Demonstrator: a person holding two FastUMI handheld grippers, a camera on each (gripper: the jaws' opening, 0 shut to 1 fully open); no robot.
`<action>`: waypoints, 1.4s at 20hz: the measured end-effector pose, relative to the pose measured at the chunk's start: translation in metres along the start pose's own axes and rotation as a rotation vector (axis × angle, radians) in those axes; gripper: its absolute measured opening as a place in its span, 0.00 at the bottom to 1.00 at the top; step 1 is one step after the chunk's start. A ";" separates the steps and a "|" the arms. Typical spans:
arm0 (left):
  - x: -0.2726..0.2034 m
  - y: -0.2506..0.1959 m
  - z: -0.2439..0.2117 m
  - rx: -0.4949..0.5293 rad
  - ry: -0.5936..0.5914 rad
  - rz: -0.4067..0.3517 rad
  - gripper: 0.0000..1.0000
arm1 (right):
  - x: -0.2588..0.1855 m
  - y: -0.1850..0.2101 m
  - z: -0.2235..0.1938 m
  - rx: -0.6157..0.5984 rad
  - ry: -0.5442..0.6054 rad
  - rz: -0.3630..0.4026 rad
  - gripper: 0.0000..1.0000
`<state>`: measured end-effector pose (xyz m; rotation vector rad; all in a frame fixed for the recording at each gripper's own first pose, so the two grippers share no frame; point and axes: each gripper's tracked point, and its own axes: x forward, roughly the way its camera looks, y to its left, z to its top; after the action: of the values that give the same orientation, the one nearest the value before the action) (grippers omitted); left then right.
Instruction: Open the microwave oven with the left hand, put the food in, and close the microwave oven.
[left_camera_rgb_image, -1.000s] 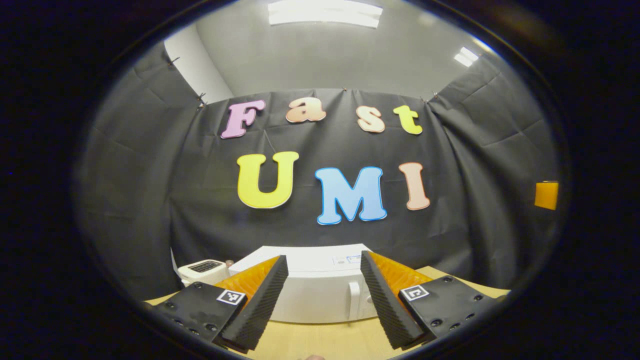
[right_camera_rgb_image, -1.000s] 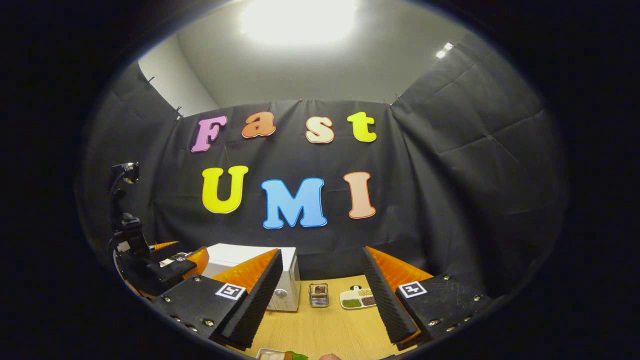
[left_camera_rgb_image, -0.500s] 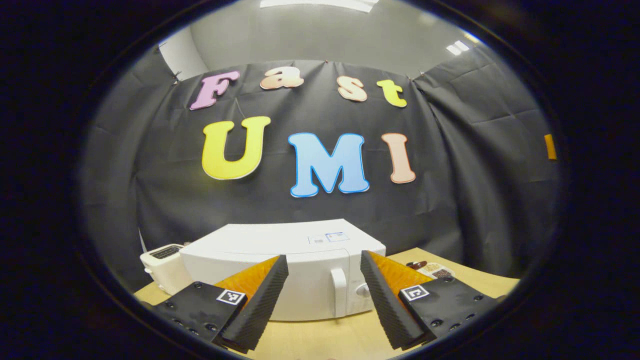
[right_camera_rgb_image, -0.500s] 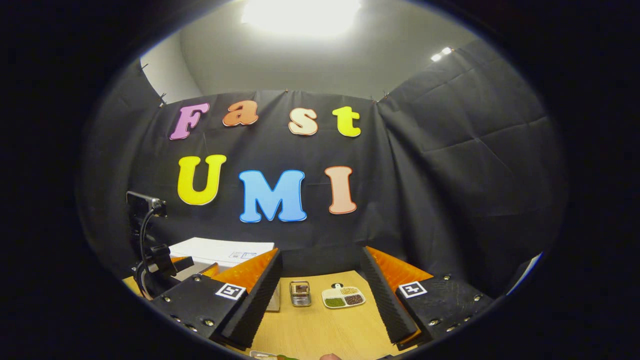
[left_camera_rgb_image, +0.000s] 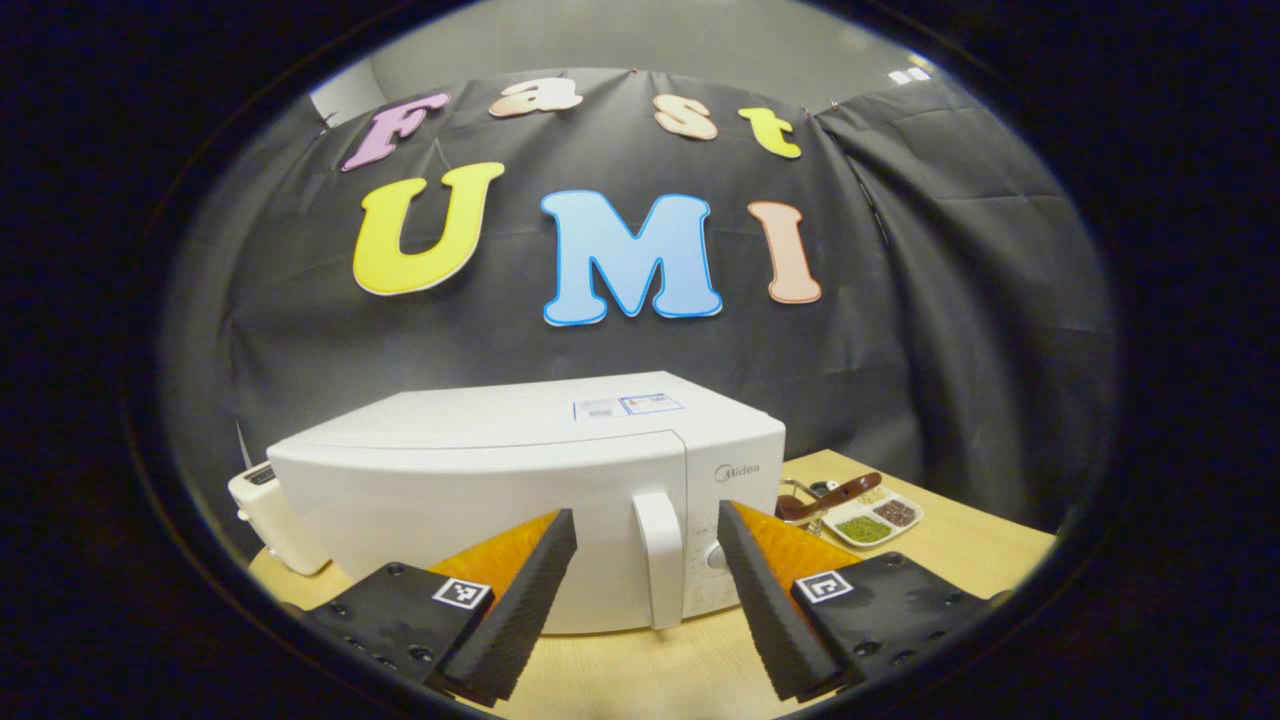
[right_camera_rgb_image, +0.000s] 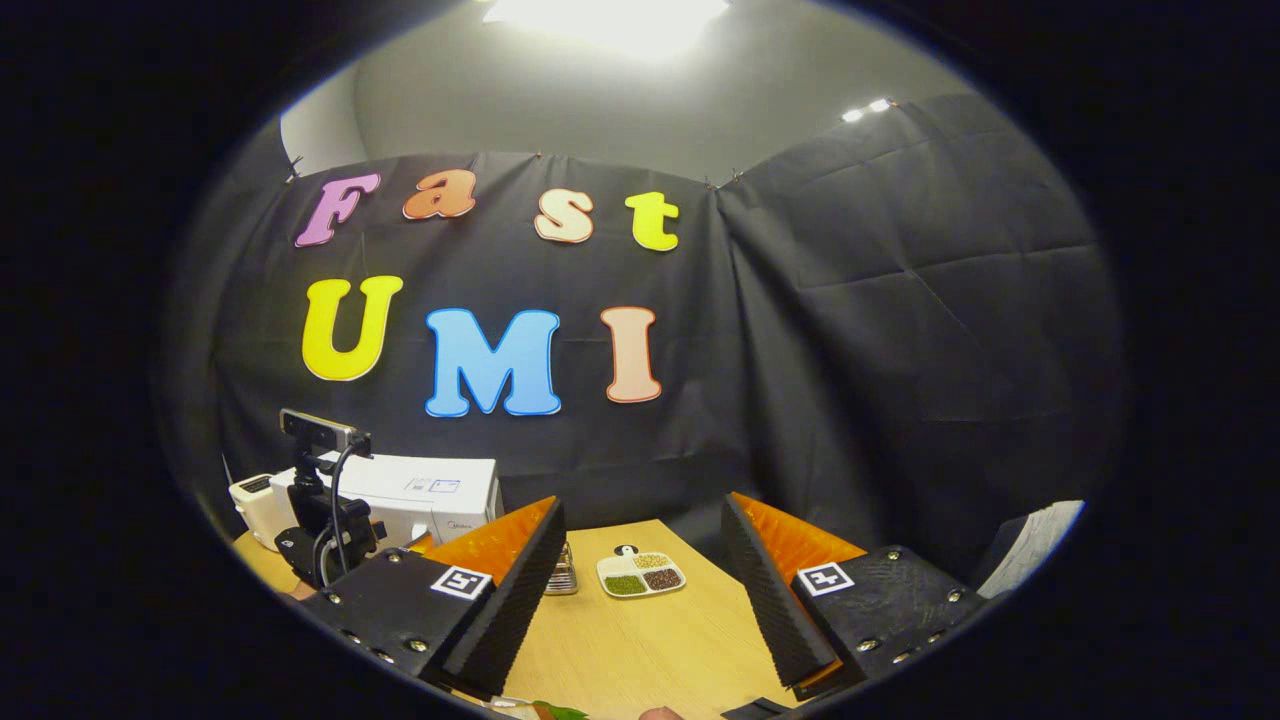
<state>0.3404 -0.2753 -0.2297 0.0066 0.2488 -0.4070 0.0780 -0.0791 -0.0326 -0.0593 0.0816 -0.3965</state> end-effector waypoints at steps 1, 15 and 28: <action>0.007 -0.001 -0.005 0.007 0.015 -0.001 0.94 | 0.000 0.000 -0.001 -0.003 0.004 -0.007 0.95; 0.027 -0.014 -0.035 0.031 0.076 -0.007 0.35 | -0.014 -0.011 -0.002 -0.042 0.022 -0.079 0.95; 0.024 -0.014 -0.036 0.015 0.106 -0.012 0.12 | -0.019 -0.007 -0.002 -0.029 0.008 -0.073 0.95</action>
<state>0.3480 -0.2961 -0.2695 0.0417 0.3504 -0.4210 0.0573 -0.0786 -0.0328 -0.0892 0.0929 -0.4682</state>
